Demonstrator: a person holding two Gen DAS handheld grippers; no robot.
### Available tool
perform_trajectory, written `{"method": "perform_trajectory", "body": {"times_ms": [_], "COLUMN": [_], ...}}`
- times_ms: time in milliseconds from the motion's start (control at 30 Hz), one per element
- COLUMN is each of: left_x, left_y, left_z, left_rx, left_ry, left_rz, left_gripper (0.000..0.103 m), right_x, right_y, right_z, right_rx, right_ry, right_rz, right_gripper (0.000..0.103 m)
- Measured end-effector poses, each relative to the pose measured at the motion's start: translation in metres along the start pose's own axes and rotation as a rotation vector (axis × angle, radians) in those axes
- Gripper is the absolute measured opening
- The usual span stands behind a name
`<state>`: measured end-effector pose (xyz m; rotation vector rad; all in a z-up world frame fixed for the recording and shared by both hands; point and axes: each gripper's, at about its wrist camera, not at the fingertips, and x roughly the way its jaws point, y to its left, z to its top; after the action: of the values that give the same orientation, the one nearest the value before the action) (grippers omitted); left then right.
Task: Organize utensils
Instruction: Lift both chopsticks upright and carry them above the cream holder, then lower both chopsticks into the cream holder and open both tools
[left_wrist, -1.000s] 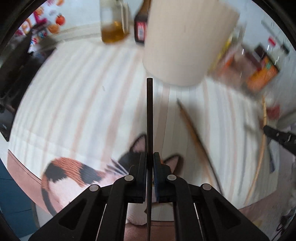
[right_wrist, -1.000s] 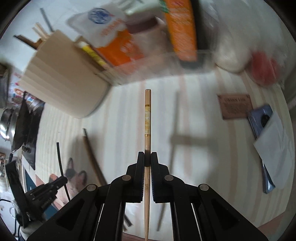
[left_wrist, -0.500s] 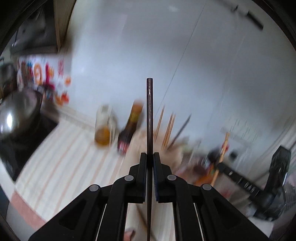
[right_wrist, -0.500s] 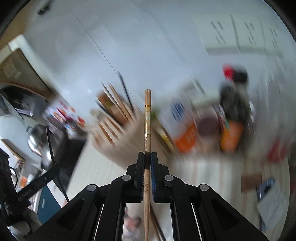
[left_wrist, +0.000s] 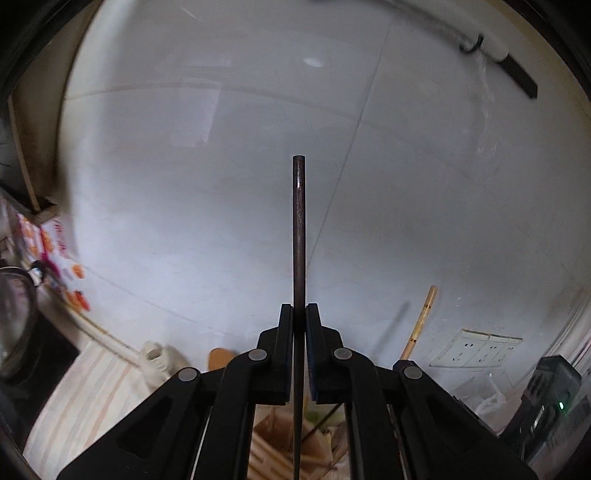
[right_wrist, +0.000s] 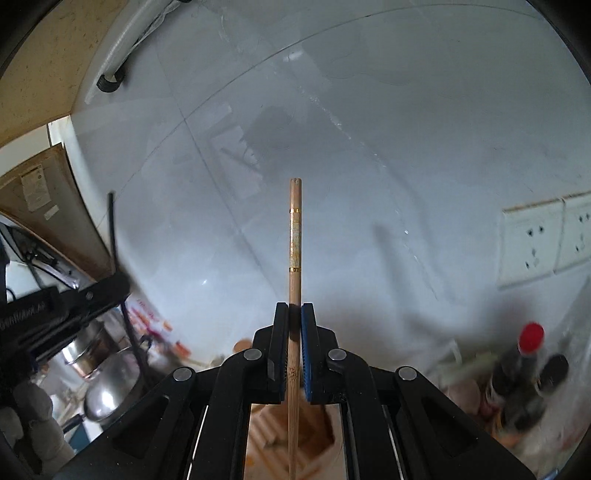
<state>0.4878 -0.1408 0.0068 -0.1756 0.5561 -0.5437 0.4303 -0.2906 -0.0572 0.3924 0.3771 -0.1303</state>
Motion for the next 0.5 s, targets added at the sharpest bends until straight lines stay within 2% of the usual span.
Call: {"method": "perform_trajectory", "body": {"times_ms": [233, 367, 500], "left_x": [0.047, 0.057, 0.067], "left_y": [0.013, 0.006, 0.008], "left_z": [-0.019, -0.028, -0.04], "left_rx": [0.039, 0.096, 0.123], "left_ry": [-0.017, -0.028, -0.006], "left_rz": [-0.002, 0.002, 0.004], "left_gripper": [0.004, 0.004, 0.004], "right_x": [0.019, 0.023, 0.029], "right_y": [-0.013, -0.015, -0.016], "right_z": [-0.023, -0.037, -0.051], "right_rx": [-0.027, -0.035, -0.045], "right_ry": [-0.103, -0.131, -0.121], "right_rz": [-0.019, -0.008, -0.006], "right_gripper": [0.006, 0.006, 0.006]}}
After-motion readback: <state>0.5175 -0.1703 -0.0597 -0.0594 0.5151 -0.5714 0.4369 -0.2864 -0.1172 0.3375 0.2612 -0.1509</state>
